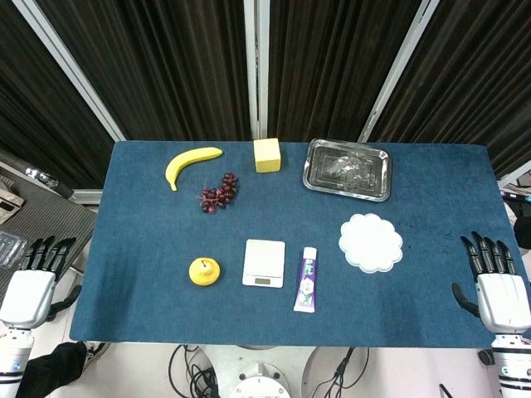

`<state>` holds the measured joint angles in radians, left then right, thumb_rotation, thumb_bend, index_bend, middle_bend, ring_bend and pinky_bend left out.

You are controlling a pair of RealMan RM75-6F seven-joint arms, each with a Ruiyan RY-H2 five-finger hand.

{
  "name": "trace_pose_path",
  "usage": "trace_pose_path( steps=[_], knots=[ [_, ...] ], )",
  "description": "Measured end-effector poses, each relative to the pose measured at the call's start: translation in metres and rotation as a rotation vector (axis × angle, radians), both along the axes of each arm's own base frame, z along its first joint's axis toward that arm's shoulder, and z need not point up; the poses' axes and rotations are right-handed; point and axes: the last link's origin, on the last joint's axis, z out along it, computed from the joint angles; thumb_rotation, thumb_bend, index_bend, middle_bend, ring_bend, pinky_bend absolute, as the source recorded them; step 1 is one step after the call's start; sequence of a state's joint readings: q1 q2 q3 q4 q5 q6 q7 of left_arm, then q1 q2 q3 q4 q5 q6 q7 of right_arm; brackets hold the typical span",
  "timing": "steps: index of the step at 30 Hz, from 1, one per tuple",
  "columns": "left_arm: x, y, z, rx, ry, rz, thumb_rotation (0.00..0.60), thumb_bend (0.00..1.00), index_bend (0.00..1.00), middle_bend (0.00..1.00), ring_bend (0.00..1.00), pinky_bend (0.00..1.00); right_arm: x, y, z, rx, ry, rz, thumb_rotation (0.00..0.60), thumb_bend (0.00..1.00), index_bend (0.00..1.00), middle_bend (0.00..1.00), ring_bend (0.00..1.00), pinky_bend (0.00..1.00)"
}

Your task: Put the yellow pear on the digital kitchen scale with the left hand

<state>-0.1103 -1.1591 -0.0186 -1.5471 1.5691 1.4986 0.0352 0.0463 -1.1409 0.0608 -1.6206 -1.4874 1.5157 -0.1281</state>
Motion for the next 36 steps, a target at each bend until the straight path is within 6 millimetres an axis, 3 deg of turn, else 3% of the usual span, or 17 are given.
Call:
trace_pose_path(
  steps=[9,15,21,30,36],
  knots=[
    [0.006,0.0,-0.004,-0.019,0.007,-0.028,0.6,0.28,0.05,0.11,0.0,0.0,-0.003,0.001,0.0,0.002,-0.003,0.0,0.6,0.26,0.0,0.0,0.0,0.0],
    [0.02,0.0,-0.009,-0.049,-0.026,-0.078,0.6,0.28,0.05,0.11,0.0,0.0,-0.002,0.001,0.003,-0.006,-0.012,0.009,0.6,0.26,0.0,0.0,0.0,0.0],
    [0.043,-0.002,-0.034,-0.172,-0.065,-0.184,0.6,0.28,0.05,0.11,0.0,0.0,-0.004,0.002,0.004,-0.01,-0.018,0.006,0.6,0.26,0.0,0.0,0.0,0.0],
    [0.096,0.011,-0.074,-0.337,-0.171,-0.416,0.6,0.28,0.06,0.15,0.0,0.05,-0.009,0.002,0.009,-0.029,-0.021,-0.004,0.6,0.26,0.0,0.0,0.0,0.0],
    [0.115,0.017,-0.107,-0.464,-0.18,-0.491,0.6,0.29,0.06,0.15,0.0,0.05,-0.014,0.001,0.011,-0.033,-0.023,-0.016,0.6,0.26,0.0,0.0,0.0,0.0]
  ],
)
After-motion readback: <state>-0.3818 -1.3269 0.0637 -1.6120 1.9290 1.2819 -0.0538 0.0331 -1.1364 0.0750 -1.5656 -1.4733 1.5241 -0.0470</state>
